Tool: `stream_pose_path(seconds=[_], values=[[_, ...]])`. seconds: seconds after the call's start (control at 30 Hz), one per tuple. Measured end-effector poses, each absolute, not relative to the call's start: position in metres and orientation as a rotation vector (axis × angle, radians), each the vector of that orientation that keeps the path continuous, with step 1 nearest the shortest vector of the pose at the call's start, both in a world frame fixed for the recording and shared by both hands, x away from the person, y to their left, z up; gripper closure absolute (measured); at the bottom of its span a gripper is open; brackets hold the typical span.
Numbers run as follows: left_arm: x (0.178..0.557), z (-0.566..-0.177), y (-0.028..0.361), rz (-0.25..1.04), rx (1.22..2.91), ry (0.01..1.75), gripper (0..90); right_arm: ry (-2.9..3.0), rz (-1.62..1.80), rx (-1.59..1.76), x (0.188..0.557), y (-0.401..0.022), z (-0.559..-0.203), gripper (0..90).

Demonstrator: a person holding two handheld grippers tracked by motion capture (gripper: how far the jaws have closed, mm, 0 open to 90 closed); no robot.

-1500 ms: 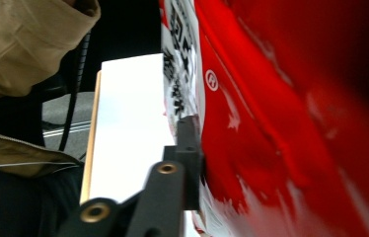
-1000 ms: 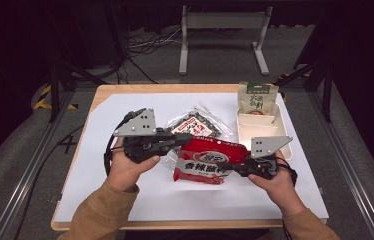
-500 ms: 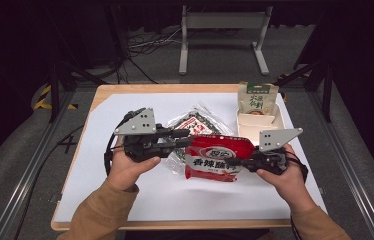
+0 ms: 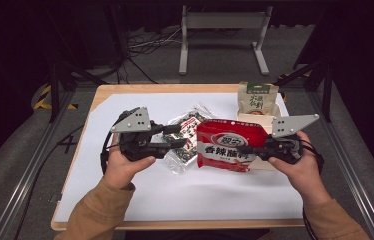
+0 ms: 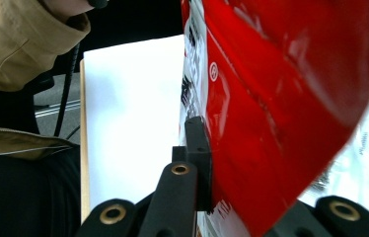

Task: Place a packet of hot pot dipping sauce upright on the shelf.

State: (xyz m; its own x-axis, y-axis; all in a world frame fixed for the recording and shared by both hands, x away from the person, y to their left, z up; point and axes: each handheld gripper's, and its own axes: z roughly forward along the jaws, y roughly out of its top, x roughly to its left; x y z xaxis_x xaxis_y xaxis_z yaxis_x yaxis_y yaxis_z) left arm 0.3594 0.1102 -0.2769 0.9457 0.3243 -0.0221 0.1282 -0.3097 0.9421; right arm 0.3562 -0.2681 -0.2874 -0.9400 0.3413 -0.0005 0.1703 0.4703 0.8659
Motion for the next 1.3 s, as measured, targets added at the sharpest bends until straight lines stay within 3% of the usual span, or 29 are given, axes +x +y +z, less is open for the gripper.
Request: stream_pose_path(seconds=[0.37,1.3], values=[[0.369,-0.285,0.117,0.206,1.897,0.367,51.1,2.503,1.433,0.496,0.364,-0.275,-0.264,89.7],[0.386,-0.305,0.136,0.230,1.880,0.474,49.9,2.358,1.388,0.613,0.404,-0.305,-0.230,89.6]])
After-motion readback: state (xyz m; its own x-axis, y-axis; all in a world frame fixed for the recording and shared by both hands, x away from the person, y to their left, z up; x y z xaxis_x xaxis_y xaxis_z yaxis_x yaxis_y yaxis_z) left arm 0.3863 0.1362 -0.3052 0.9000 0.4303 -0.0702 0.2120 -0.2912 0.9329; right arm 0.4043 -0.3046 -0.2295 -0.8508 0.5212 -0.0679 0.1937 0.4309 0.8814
